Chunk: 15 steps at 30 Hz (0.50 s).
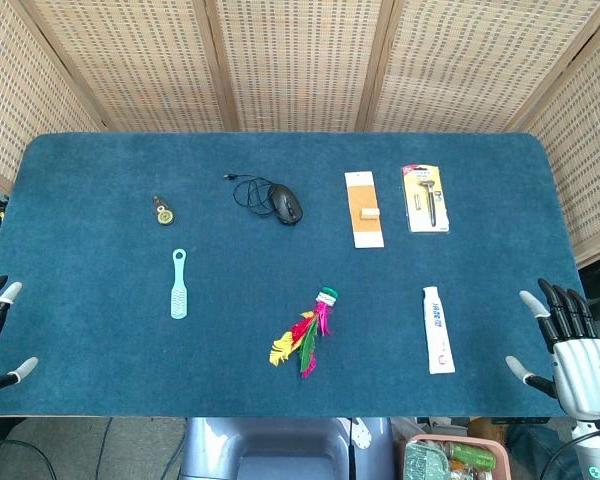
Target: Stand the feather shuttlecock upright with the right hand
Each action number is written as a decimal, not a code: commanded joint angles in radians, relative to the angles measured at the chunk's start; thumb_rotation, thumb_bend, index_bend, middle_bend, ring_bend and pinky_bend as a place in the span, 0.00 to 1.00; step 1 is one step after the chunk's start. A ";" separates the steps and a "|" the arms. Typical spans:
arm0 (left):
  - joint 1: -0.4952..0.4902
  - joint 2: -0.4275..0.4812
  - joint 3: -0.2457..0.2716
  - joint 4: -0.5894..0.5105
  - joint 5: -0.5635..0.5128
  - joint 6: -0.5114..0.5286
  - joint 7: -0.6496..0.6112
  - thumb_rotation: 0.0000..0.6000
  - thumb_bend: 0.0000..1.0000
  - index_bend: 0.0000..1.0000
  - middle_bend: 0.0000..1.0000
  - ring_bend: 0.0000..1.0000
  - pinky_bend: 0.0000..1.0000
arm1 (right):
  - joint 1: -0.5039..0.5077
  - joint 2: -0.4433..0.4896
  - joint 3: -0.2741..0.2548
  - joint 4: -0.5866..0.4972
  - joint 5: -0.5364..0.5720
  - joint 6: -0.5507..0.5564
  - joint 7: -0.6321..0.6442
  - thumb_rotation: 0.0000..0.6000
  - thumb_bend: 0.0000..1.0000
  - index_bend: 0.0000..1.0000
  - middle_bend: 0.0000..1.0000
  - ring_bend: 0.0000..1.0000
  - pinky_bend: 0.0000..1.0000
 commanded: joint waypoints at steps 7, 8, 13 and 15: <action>-0.001 -0.007 -0.010 0.016 0.017 0.024 -0.014 1.00 0.00 0.00 0.00 0.00 0.00 | 0.026 0.014 -0.013 0.000 -0.010 -0.053 0.031 1.00 0.00 0.00 0.00 0.00 0.00; 0.000 -0.009 -0.013 0.017 0.015 0.028 -0.016 1.00 0.00 0.00 0.00 0.00 0.00 | 0.036 0.015 -0.015 0.005 -0.018 -0.068 0.028 1.00 0.00 0.00 0.00 0.00 0.00; -0.005 -0.012 -0.020 0.014 0.002 0.022 -0.014 1.00 0.00 0.00 0.00 0.00 0.00 | 0.143 0.030 -0.046 0.020 -0.126 -0.200 0.078 1.00 0.00 0.01 0.00 0.00 0.00; -0.008 -0.017 -0.026 0.012 -0.007 0.017 0.002 1.00 0.00 0.00 0.00 0.00 0.00 | 0.207 0.024 -0.048 0.036 -0.189 -0.256 0.090 1.00 0.00 0.04 0.00 0.00 0.00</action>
